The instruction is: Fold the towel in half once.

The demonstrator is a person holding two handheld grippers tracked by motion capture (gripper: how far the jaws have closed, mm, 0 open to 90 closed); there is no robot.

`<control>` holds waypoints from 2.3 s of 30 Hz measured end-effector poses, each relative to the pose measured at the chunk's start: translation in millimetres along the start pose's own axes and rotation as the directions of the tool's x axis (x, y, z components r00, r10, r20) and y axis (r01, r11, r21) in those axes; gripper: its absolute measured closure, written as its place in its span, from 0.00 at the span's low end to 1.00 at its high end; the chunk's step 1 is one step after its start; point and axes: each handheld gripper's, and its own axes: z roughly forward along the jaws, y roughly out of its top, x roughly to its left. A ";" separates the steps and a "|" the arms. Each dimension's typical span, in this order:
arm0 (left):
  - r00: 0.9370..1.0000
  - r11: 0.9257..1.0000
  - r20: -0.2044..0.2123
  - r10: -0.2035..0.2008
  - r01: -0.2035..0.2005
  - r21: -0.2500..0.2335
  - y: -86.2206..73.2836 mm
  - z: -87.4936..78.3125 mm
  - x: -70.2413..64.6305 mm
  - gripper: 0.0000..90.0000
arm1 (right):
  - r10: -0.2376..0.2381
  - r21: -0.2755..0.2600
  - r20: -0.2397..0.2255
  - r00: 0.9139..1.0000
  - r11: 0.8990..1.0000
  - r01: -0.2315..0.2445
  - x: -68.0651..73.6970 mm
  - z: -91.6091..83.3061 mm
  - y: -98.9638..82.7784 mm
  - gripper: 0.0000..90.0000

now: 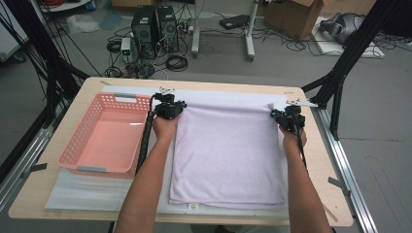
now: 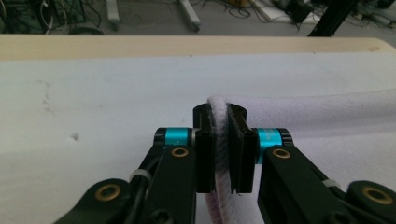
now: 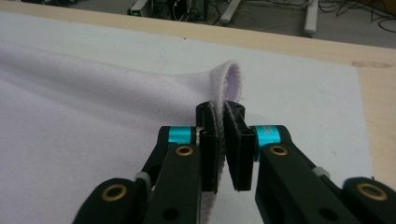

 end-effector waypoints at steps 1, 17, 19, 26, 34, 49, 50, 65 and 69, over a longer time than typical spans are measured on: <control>1.000 1.000 0.010 -0.008 0.008 -0.003 -1.2 -1.1 1.1 0.81 | 0.004 0.006 0.005 1.000 1.000 -0.005 1.0 0.8 -0.7 0.86; 0.994 0.999 0.100 0.043 -0.041 -0.016 -22.5 -40.0 -12.9 0.79 | 0.011 0.009 -0.018 1.000 1.000 -0.011 9.5 -40.0 -1.8 0.72; 0.994 0.999 0.101 0.050 -0.050 -0.006 -26.9 -44.8 -15.0 0.78 | 0.017 0.017 -0.020 1.000 1.000 -0.017 9.5 -47.3 -6.2 0.73; 0.988 0.998 0.142 0.054 -0.058 0.024 -47.4 -65.4 -21.8 0.74 | 0.014 0.034 -0.051 0.999 0.999 -0.012 14.7 -75.1 -20.7 0.75; 0.976 0.995 0.195 0.100 -0.103 0.005 -75.1 -94.7 -37.8 0.67 | -0.005 0.057 -0.068 0.998 0.998 0.009 24.6 -107.1 -58.8 0.74; 0.964 0.994 0.246 0.102 -0.111 0.020 -125.1 -153.2 -43.3 0.58 | -0.059 0.081 -0.120 0.991 0.994 0.069 51.7 -168.0 -123.1 0.77; 0.963 0.993 0.246 0.106 -0.114 0.019 -127.4 -157.3 -43.3 0.56 | -0.055 0.083 -0.123 0.991 0.994 0.065 52.8 -171.2 -126.2 0.77; 0.959 0.989 0.270 0.083 -0.112 0.095 -154.8 -198.4 -45.6 0.67 | -0.072 0.090 -0.129 0.989 0.992 0.084 68.3 -201.4 -148.8 0.76; 0.953 0.984 0.284 0.104 -0.140 0.109 -157.7 -203.4 -51.8 0.71 | -0.077 0.107 -0.135 0.988 0.990 0.092 69.4 -198.0 -149.9 0.75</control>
